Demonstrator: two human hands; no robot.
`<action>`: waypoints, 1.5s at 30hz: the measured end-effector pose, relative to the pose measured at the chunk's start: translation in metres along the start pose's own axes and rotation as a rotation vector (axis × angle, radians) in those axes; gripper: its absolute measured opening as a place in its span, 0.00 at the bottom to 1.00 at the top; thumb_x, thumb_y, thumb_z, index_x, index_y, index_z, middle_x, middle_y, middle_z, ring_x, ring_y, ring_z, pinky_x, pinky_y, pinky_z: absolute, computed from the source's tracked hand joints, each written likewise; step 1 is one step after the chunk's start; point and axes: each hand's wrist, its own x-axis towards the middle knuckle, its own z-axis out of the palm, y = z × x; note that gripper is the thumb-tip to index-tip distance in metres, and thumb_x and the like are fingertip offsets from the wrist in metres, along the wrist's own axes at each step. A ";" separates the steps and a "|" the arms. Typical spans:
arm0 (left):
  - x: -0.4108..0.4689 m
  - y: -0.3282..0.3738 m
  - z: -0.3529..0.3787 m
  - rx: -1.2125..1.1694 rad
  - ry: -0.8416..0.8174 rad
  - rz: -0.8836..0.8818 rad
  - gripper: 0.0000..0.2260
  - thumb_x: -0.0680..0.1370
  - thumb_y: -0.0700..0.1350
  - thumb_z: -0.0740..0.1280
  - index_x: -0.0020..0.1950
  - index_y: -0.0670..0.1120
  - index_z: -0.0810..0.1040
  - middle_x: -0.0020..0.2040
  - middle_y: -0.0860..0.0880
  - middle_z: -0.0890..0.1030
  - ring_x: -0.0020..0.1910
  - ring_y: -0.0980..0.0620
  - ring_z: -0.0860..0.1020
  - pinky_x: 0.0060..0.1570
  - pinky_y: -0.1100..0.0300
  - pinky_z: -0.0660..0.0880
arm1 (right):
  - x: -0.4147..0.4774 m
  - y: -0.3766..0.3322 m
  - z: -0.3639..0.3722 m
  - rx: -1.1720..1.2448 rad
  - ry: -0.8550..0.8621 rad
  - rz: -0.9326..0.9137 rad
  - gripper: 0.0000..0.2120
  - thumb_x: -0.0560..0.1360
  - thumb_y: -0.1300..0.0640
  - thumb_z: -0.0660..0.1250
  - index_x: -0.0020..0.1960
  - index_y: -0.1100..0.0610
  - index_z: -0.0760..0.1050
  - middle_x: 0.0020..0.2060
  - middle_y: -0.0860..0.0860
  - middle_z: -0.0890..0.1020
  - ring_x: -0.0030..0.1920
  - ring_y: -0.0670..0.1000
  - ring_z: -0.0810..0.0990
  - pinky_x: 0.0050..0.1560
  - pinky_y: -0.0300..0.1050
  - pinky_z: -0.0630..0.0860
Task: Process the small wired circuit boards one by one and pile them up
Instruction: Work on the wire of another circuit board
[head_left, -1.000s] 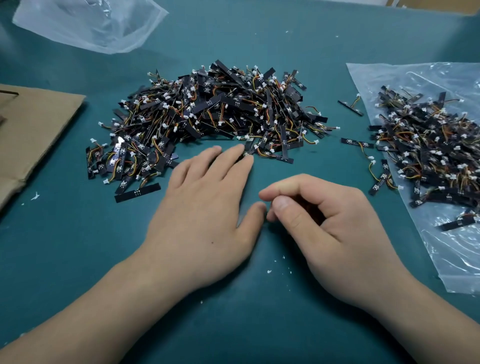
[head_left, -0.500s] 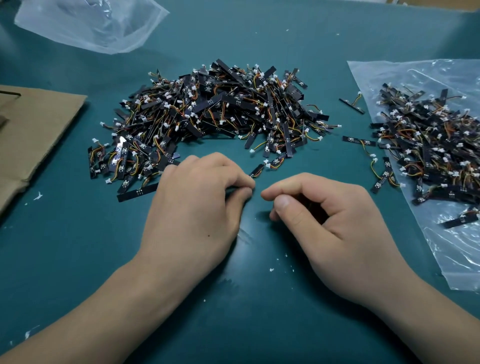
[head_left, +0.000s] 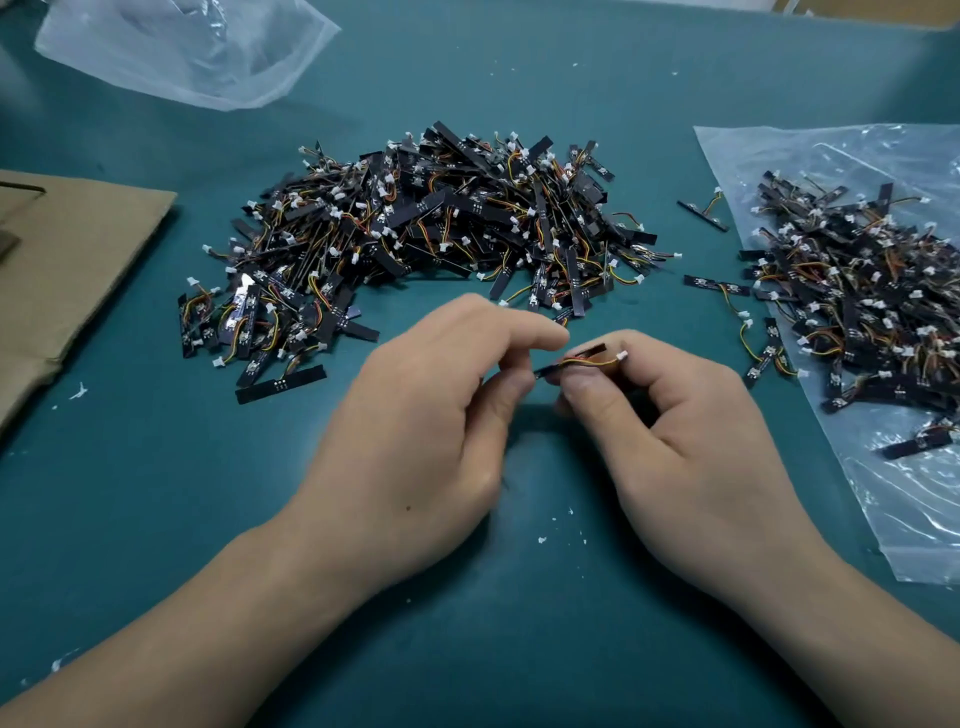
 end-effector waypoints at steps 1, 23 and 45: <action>0.000 -0.001 0.000 -0.013 -0.001 -0.003 0.12 0.79 0.36 0.67 0.61 0.47 0.82 0.46 0.57 0.77 0.45 0.69 0.71 0.50 0.75 0.65 | 0.000 0.000 0.000 0.017 0.007 -0.008 0.07 0.81 0.49 0.66 0.48 0.49 0.80 0.38 0.46 0.83 0.37 0.47 0.78 0.39 0.41 0.74; 0.001 0.004 -0.005 -0.054 -0.197 -0.127 0.09 0.78 0.51 0.65 0.38 0.52 0.74 0.32 0.58 0.75 0.40 0.54 0.74 0.41 0.55 0.71 | 0.000 -0.004 -0.003 0.278 0.147 -0.064 0.05 0.75 0.54 0.75 0.47 0.45 0.81 0.36 0.43 0.83 0.31 0.48 0.78 0.34 0.35 0.74; 0.002 0.006 -0.009 -0.355 -0.078 -0.122 0.08 0.79 0.42 0.66 0.41 0.43 0.80 0.37 0.48 0.80 0.36 0.46 0.77 0.37 0.50 0.72 | 0.001 -0.007 -0.004 0.265 0.022 0.005 0.12 0.79 0.44 0.64 0.43 0.50 0.78 0.37 0.51 0.83 0.35 0.55 0.81 0.37 0.49 0.78</action>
